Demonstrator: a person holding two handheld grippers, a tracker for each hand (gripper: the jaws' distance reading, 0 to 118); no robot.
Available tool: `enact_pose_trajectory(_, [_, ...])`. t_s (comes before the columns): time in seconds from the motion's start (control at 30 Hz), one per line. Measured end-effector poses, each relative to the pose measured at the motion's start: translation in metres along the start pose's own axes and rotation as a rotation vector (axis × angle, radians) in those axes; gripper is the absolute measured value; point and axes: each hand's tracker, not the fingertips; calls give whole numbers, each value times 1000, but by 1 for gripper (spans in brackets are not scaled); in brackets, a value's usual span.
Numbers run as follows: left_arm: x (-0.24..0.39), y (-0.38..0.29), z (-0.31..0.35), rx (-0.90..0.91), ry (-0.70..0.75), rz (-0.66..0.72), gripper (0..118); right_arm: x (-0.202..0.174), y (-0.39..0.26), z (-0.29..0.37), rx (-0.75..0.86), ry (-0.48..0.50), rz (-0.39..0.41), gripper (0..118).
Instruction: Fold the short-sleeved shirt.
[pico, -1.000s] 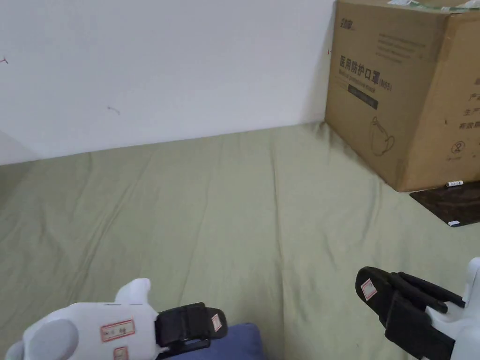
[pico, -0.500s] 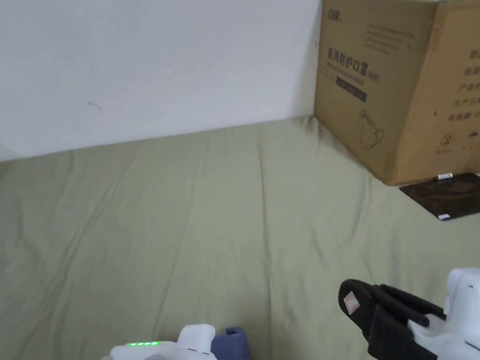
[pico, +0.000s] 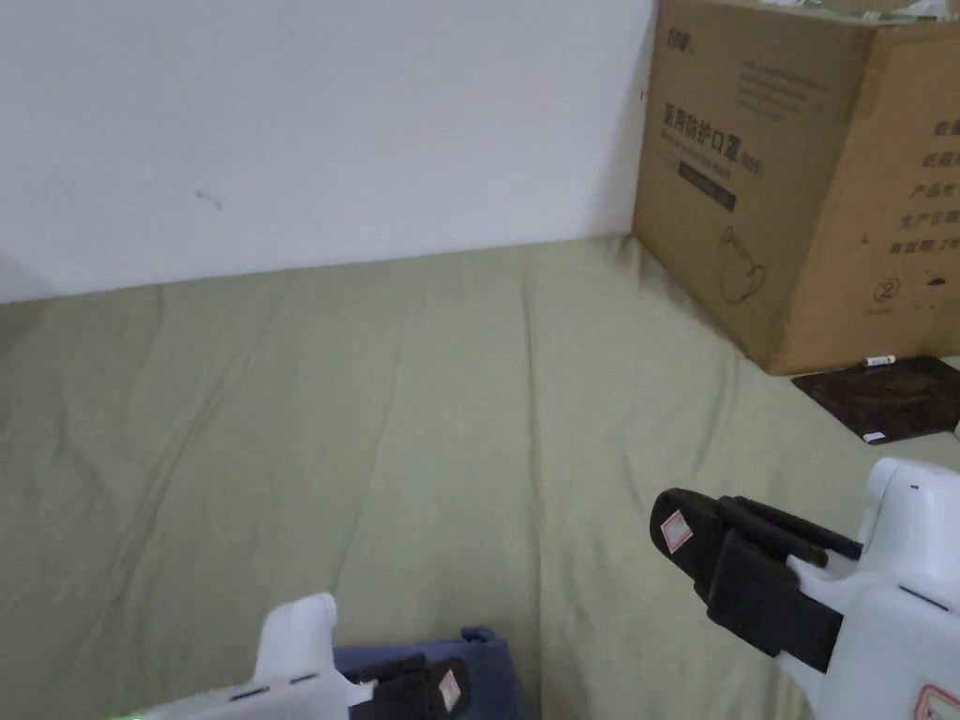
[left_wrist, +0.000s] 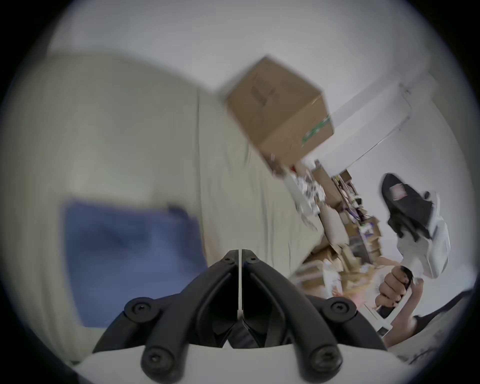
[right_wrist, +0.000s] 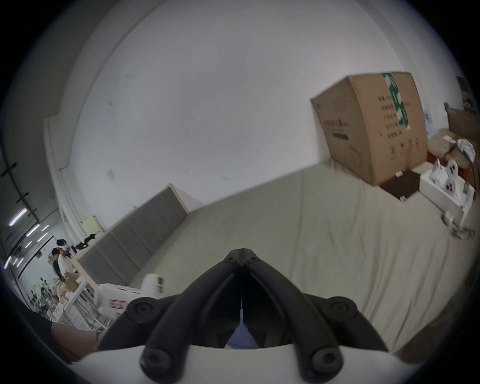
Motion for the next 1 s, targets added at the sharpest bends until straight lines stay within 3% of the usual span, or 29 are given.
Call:
enact_pose_trajectory(0.1, [21, 23, 68, 261, 131, -177, 2, -21, 22, 9, 77, 91, 39, 0])
enact_pose_trajectory(0.17, [45, 31, 108, 450, 249, -267, 2, -45, 34, 15, 175, 82, 149, 0])
enact_pose_trajectory(0.2, [55, 30, 122, 551, 370, -305, 2, -54, 37, 18, 243, 55, 222, 0])
enact_pose_trajectory(0.27, [71, 22, 145, 731, 588, -409, 2, -71, 27, 24, 452, -117, 443, 0])
enact_pose_trajectory(0.33, [67, 9, 156, 834, 682, -484, 2, -71, 9, 26, 602, -259, 509, 0])
enact_pose_trajectory(0.43, [63, -17, 164, 875, 752, -444, 2, -61, -5, 22, 463, -332, 402, 0])
enact_pose_trajectory(0.5, [60, -29, 167, 865, 724, -420, 2, -56, -15, 22, 438, -303, 412, 0])
enact_pose_trajectory(0.6, [57, -36, 165, 851, 761, -445, 2, -55, -19, 26, 427, -320, 384, 0])
enact_pose_trajectory(0.93, [50, -27, 154, 849, 732, -413, 2, -54, -22, 28, 452, -370, 428, 0])
enact_pose_trajectory(1.0, [49, -27, 151, 833, 729, -418, 2, -47, -21, 26, 420, -328, 421, 0])
